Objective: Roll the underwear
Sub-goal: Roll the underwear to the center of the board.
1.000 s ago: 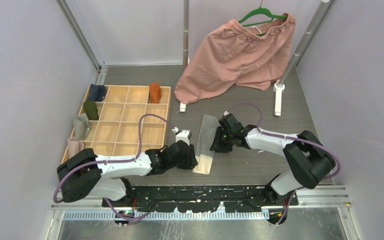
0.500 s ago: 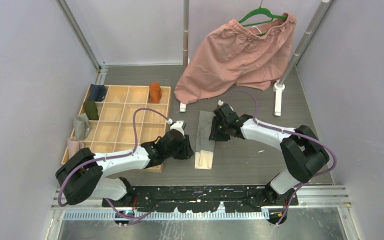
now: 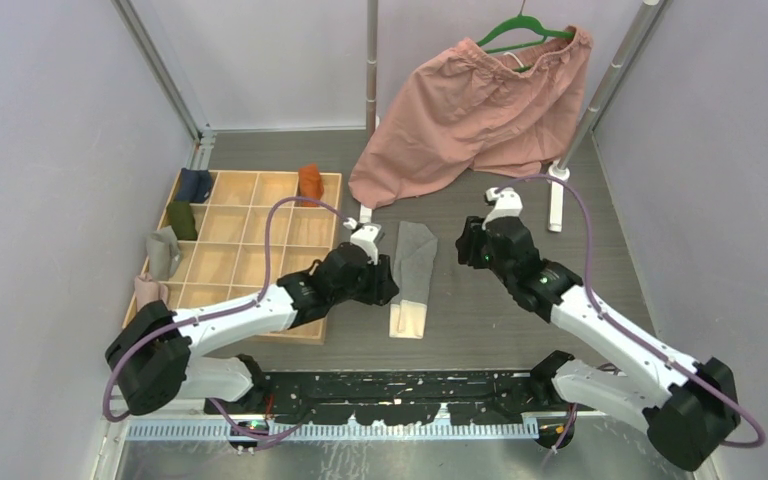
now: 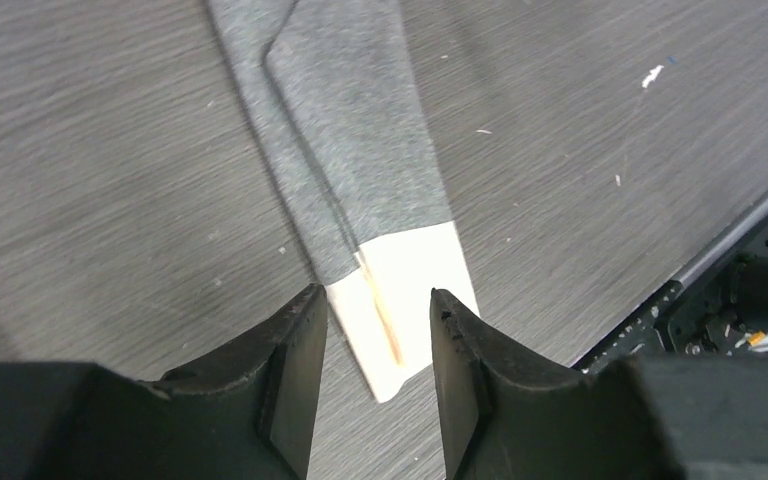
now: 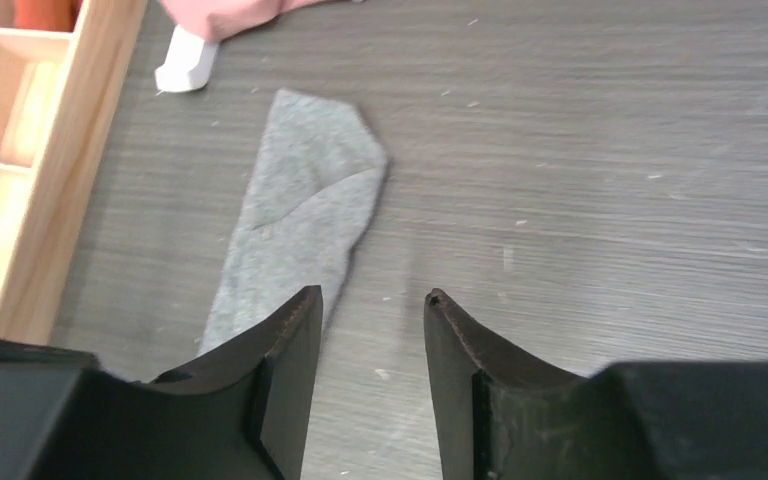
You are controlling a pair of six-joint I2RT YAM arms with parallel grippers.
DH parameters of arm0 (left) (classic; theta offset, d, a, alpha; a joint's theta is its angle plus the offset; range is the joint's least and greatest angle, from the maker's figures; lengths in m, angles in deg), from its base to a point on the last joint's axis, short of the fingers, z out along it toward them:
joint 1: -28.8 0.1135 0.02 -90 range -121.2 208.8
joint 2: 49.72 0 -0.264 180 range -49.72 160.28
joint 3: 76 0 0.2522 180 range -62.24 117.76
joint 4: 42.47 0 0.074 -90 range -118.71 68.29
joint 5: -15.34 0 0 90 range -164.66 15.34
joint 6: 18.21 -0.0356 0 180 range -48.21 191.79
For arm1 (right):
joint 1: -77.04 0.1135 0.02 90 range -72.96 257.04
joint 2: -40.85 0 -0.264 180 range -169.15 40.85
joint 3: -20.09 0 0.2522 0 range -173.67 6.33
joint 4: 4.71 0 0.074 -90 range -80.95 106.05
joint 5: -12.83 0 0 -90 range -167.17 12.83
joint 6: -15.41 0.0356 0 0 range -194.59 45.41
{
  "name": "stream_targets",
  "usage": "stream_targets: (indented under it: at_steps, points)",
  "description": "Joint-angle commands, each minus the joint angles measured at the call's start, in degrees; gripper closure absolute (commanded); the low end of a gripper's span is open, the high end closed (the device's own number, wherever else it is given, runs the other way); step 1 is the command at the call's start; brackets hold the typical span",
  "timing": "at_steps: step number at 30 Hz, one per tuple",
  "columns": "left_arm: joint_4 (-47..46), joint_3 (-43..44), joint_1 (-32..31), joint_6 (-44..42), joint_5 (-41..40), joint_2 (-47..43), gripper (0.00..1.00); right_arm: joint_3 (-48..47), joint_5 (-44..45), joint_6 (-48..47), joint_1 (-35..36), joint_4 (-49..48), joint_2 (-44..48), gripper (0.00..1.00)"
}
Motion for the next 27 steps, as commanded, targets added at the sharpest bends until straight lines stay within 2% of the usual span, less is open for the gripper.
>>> stream_targets:
  at_steps: [1,2,5,9,13,16,27]
  points:
    - [-4.7,3.52,0.31,-5.33,6.0,2.51,0.57,4.2,13.26,-6.13,-0.2,-5.76,7.35,0.43]
    - [-5.63,3.67,0.35,-5.9,7.54,3.42,0.57,3.87,15.3,-5.95,-0.2,-4.66,8.7,0.34]
    - [-8.35,4.11,0.35,-7.13,11.65,6.17,0.59,4.17,16.91,-7.0,-0.27,-3.4,12.26,0.22]
    - [-8.63,6.3,0.32,-9.02,16.52,11.24,0.69,6.56,9.09,-10.92,-0.29,-4.85,16.86,0.15]
    - [-7.19,8.11,0.32,-10.56,19.38,15.43,0.85,7.12,6.1,-12.66,-0.27,-4.69,16.89,0.15]
    - [-7.1,8.23,0.31,-10.91,20.39,17.45,0.91,7.11,3.89,-13.14,-0.27,-5.05,16.5,0.15]
    - [-5.94,6.18,0.33,-9.93,13.86,19.02,0.97,8.1,-10.75,-18.88,-0.22,-9.87,15.12,0.19]
